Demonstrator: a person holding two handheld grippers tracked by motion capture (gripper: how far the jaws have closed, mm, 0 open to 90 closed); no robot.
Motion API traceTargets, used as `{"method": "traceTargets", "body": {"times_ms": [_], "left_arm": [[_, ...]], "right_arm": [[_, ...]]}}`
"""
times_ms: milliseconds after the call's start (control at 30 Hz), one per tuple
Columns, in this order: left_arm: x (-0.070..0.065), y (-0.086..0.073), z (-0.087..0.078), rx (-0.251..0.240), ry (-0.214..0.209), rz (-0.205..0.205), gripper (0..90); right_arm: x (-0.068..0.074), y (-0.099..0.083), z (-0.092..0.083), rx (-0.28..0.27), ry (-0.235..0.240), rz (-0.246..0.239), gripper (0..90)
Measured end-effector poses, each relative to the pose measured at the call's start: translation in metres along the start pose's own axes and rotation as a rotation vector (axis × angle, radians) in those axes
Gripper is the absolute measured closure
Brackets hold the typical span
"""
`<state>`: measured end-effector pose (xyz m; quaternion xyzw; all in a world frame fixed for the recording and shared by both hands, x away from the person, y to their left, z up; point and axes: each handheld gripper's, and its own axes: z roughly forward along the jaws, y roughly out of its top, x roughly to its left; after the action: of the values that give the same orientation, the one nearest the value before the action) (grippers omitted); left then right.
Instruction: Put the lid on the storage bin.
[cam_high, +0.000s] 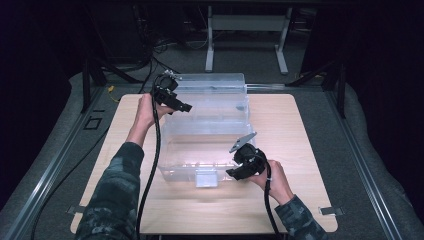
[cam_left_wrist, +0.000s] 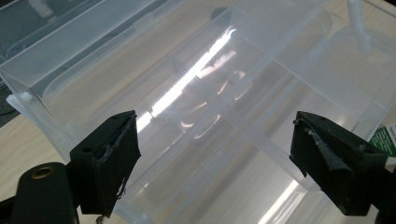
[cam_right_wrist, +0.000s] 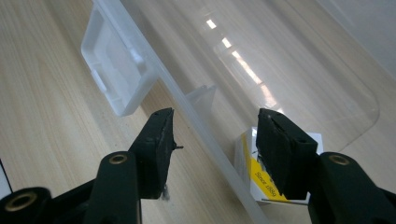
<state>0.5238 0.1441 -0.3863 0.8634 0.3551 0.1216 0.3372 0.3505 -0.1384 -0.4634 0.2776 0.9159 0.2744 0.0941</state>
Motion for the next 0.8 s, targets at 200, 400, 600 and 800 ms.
{"method": "traceTargets", "body": {"times_ms": [200, 400, 600, 800], "left_arm": [[-0.001, 0.000, 0.007, -0.029, 0.017, -0.008, 32.6], [-0.007, -0.001, 0.018, 0.002, 0.044, 0.023, 40.6], [-0.009, -0.004, 0.023, -0.014, 0.087, 0.022, 47.9], [-0.008, -0.006, 0.024, -0.028, 0.091, 0.014, 52.3]], "right_arm": [[0.001, 0.000, 0.004, 0.004, -0.011, 0.010, 49.7], [0.001, -0.001, 0.007, -0.004, -0.014, 0.012, 51.3], [0.001, -0.002, 0.010, -0.021, -0.004, 0.012, 53.6], [0.004, -0.003, 0.013, -0.031, -0.007, 0.015, 57.0]]}}
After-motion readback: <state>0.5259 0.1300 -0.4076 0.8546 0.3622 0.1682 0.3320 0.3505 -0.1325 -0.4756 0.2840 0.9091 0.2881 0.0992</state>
